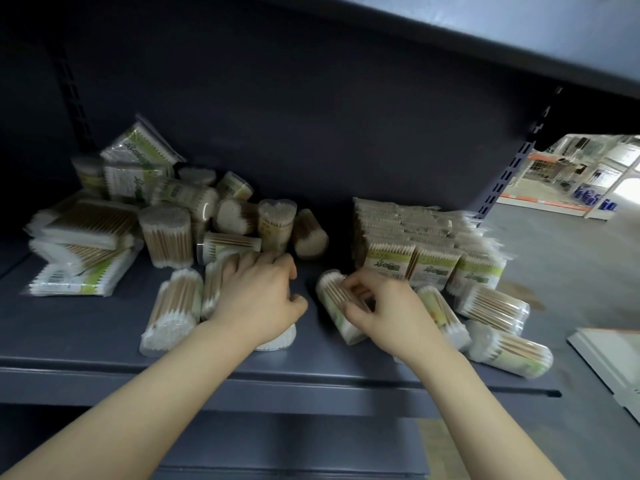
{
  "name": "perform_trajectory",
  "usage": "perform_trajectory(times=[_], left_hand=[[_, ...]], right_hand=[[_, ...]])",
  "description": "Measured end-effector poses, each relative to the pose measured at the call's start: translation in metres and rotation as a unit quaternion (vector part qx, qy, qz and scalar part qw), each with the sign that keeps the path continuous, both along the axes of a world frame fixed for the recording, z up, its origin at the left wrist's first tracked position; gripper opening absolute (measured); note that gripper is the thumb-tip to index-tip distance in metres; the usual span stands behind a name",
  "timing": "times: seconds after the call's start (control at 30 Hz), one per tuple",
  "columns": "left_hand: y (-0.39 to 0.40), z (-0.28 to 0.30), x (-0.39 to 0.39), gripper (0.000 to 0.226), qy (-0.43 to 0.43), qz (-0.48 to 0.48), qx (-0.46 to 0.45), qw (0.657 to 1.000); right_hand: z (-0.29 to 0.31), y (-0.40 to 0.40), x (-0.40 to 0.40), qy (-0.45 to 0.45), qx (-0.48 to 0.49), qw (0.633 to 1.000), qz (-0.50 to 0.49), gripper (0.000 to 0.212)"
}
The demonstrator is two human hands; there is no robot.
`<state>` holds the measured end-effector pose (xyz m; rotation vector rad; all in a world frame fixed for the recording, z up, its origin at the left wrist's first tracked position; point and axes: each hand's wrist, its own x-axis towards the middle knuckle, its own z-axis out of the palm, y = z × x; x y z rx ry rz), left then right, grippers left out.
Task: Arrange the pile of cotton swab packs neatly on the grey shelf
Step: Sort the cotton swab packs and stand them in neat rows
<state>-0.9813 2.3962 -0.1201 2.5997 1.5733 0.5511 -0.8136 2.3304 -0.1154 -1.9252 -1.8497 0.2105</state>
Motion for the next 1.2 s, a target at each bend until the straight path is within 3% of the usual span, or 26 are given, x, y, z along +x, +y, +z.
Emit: perform_trajectory(times=[0.23, 0.37, 0.47, 0.63, 0.87, 1.2], left_hand=[[0.001, 0.0, -0.007, 0.041, -0.029, -0.003, -0.008, 1.0], [0.006, 0.0, -0.01, 0.052, -0.059, -0.001, -0.017, 0.998], [0.02, 0.001, -0.013, 0.041, -0.081, 0.008, 0.027, 0.996], [0.049, 0.01, -0.02, 0.051, -0.071, -0.02, 0.108, 0.991], [0.088, 0.018, -0.01, 0.058, 0.042, -0.068, -0.033, 0.996], [0.101, 0.02, 0.002, 0.034, 0.003, -0.071, -0.025, 0.997]], right_hand=[[0.002, 0.005, -0.006, 0.078, 0.02, 0.997, 0.008, 0.018], [0.012, 0.026, -0.002, 0.11, 0.044, 0.993, -0.016, 0.025], [0.021, 0.046, -0.002, 0.08, 0.048, 0.996, 0.0, 0.032], [0.033, 0.076, 0.001, 0.047, 0.043, 0.998, 0.006, 0.04], [0.019, 0.11, -0.008, 0.012, -0.072, 0.997, 0.022, 0.044], [0.008, 0.114, -0.008, -0.043, -0.076, 0.996, 0.023, 0.043]])
